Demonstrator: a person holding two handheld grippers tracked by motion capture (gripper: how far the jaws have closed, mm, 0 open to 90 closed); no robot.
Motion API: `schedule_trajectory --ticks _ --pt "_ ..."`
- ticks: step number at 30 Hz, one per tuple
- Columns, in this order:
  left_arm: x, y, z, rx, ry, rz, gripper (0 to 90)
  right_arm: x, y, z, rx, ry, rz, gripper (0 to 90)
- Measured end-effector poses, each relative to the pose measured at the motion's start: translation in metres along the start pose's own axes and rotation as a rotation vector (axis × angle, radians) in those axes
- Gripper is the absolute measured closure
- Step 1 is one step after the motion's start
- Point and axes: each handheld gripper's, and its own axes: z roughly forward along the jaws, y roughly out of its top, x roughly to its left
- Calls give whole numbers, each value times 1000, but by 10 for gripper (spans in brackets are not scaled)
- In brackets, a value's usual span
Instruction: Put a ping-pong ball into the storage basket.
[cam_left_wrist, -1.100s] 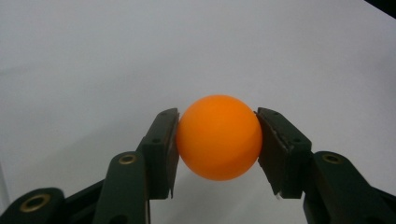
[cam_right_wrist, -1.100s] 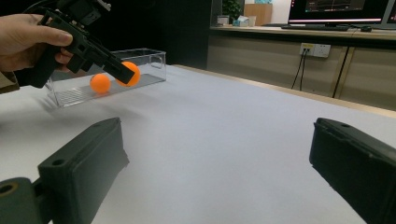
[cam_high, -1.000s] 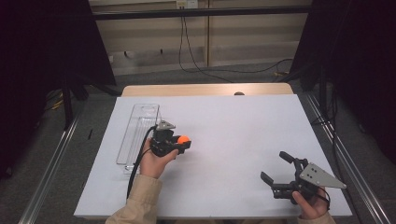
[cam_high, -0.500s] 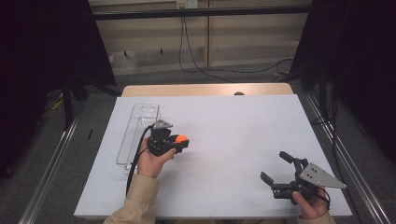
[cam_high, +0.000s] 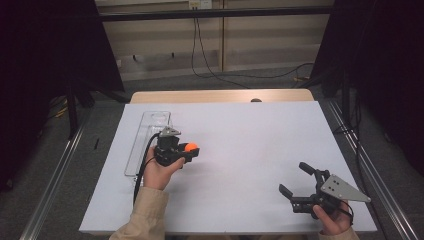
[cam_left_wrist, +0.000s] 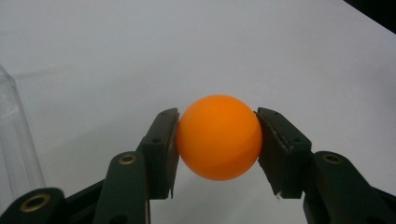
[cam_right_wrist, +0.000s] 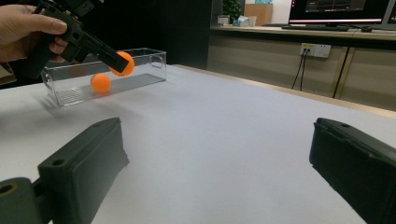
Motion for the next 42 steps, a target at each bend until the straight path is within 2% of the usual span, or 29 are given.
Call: schedule_trajectory --ticks 26,42 --pt "8 1 -10 1 12 -12 508 0 0 0 0 0 0 25" --pt "13 2 -17 -19 16 -28 508 0 0 0 0 0 -1 25"
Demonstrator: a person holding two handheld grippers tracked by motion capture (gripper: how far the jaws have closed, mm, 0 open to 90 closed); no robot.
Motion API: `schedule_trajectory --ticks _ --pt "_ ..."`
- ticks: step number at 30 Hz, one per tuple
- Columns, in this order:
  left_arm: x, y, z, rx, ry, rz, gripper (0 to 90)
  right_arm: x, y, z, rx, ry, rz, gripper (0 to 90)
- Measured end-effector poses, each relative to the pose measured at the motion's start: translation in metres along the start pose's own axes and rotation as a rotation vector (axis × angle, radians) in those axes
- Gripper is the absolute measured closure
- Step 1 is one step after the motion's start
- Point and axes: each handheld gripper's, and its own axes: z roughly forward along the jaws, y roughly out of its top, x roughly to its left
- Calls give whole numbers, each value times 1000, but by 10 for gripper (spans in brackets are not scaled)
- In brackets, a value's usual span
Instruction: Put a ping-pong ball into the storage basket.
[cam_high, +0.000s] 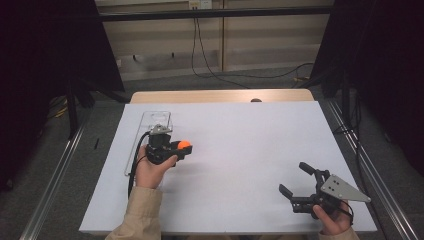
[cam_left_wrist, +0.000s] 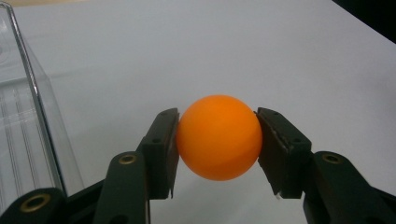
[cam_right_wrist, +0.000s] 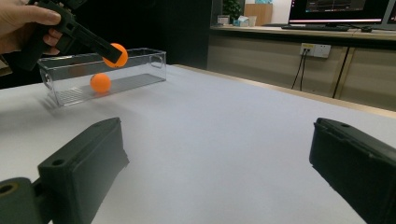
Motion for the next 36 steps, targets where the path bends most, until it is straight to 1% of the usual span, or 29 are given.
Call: schedule_trajectory --ticks 2,4,7,12,14,17,20,22,25,27,29,31,32,35,36 --pt "2 0 -1 2 2 7 508 0 0 0 0 0 1 25" --pt "2 0 -2 -4 -1 0 508 0 0 0 0 0 1 25" --pt "3 0 -4 -14 4 -10 508 0 0 0 0 0 1 25" --pt "5 1 -5 -6 5 -2 508 0 0 0 0 -1 1 25" --pt "5 1 -6 -8 7 -4 508 0 0 0 -3 -4 8 25" --pt "6 1 -7 -14 9 -9 508 0 0 0 -2 -3 7 25" --pt "7 1 -9 -12 17 0 508 0 0 0 0 0 0 25" --pt "7 1 -9 -17 18 -13 508 0 0 0 -1 -2 1 25" --pt "8 1 -9 -15 17 -11 508 0 0 0 -4 -4 8 25" --pt "8 1 -9 -17 15 -14 508 0 0 0 -1 -1 0 25" --pt "9 1 -11 -14 18 -7 508 0 0 0 -1 -1 0 25" --pt "10 1 -12 -13 17 -8 508 0 0 0 -2 -2 1 25" --pt "11 1 -12 -15 19 -9 508 0 0 0 -4 -4 7 25" --pt "11 1 -13 -19 21 -15 508 0 0 0 0 -1 0 25" --pt "12 1 -14 -16 23 -10 508 0 0 0 0 0 0 25"
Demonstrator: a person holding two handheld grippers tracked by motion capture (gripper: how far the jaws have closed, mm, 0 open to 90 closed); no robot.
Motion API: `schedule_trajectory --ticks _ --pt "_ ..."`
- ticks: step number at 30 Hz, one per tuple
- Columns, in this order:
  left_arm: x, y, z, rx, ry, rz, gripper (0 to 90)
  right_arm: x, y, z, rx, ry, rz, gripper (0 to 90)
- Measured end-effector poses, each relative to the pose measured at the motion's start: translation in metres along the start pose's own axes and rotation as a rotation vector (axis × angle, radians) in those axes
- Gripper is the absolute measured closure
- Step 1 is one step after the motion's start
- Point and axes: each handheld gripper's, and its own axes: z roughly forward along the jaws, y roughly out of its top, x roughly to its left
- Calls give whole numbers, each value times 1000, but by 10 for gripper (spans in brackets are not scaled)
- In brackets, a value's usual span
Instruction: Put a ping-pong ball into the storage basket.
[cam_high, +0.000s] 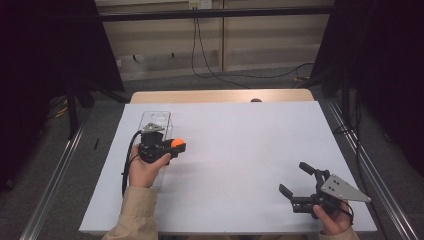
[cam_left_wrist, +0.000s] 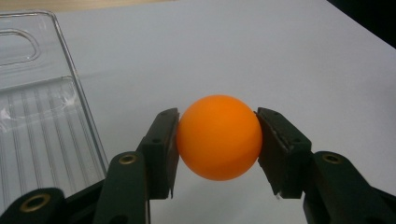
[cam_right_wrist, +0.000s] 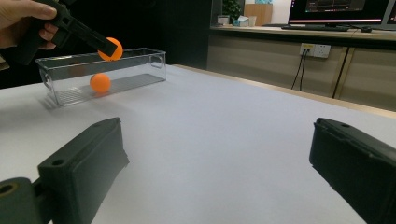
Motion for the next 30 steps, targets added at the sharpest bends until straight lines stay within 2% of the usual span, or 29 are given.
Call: schedule_trajectory --ticks 30 --pt "7 0 -8 -3 18 -6 508 0 0 0 -1 0 0 25"
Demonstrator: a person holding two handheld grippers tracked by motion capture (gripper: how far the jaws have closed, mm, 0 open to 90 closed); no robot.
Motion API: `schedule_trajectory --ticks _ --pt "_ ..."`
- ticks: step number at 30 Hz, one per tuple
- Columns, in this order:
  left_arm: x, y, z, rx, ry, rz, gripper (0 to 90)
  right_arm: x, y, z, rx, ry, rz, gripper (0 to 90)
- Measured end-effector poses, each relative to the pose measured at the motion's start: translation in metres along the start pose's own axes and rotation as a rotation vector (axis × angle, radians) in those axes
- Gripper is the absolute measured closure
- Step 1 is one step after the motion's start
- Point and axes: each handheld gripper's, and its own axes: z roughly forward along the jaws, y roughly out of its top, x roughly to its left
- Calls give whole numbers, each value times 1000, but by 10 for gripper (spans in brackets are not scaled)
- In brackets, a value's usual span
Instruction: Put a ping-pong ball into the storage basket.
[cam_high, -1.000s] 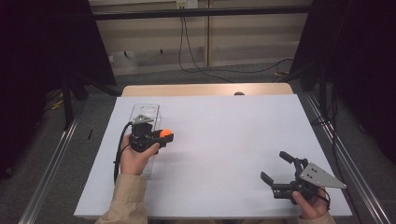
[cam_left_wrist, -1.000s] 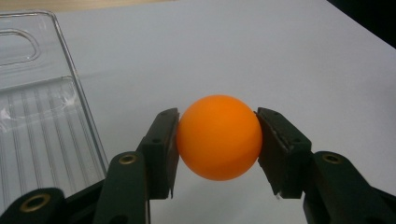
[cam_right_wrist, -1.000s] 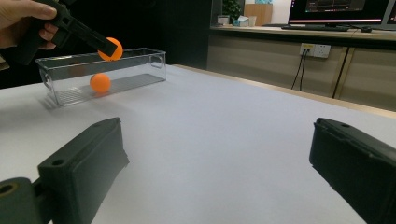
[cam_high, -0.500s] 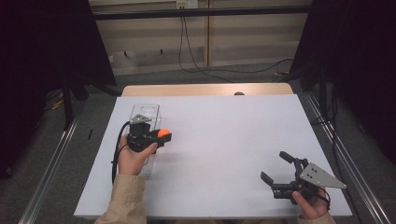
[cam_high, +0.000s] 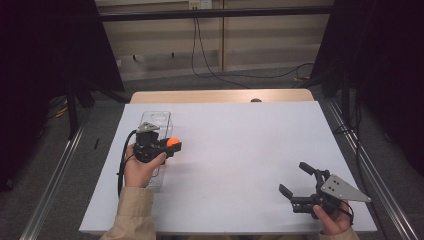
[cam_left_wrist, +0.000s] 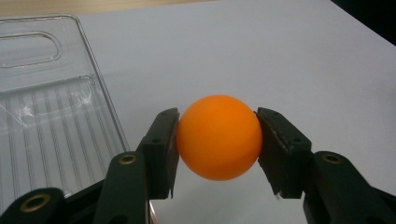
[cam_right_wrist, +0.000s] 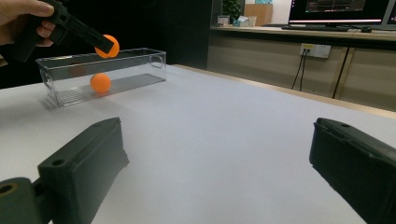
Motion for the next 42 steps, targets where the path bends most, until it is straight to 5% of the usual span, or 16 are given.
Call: schedule_trajectory --ticks 42 --pt "8 1 -10 -26 20 -9 508 0 0 0 1 0 0 25"
